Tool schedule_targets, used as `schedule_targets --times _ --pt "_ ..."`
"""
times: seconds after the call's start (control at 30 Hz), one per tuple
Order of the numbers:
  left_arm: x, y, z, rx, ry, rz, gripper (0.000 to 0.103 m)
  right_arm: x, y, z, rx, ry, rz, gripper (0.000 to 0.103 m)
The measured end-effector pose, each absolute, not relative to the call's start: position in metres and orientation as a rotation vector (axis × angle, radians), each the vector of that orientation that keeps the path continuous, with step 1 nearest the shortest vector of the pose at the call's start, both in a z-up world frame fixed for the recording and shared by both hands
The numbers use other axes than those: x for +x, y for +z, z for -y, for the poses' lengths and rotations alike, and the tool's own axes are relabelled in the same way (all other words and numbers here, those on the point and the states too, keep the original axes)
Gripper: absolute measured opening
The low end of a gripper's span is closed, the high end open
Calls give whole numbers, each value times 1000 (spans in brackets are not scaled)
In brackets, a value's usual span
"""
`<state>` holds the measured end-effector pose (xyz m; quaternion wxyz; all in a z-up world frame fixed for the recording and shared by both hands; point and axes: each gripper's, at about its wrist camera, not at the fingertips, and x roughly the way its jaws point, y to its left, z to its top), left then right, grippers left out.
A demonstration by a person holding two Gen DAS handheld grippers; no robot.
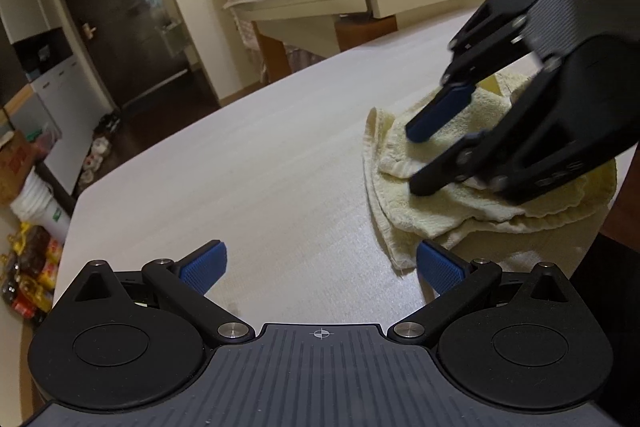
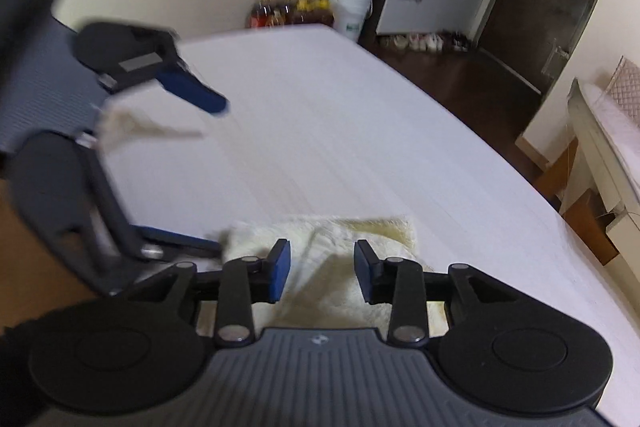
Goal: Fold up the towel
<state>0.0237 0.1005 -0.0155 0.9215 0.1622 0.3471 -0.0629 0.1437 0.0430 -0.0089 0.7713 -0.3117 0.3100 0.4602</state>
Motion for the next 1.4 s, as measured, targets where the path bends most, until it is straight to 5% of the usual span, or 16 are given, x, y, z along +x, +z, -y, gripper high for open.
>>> schedule_targets --times 0.07,0.67,0.87,0.97,1.13,1.17,1.23,1.4 --pt "23 -16 -100 338 -130 -708 103 149 -9 -38 -597 1019 -698 5" --pt "32 -12 -84 420 -149 -691 103 190 64 119 -147 658 -451 1" --pt "34 -12 -83 436 -157 -693 103 187 45 126 -119 799 -585 20" --pt "33 -13 -84 425 -150 -696 103 190 35 126 -66 849 -654 38" --pt "32 -13 -83 424 -137 -692 103 207 14 123 10 891 -785 42" --pt "32 -13 -82 426 -136 -690 103 211 9 124 50 914 -812 40" --pt "31 -13 -83 427 -135 -688 103 213 5 127 107 918 -829 5" --pt "29 -13 -81 450 -142 -673 103 195 31 161 295 919 -708 4"
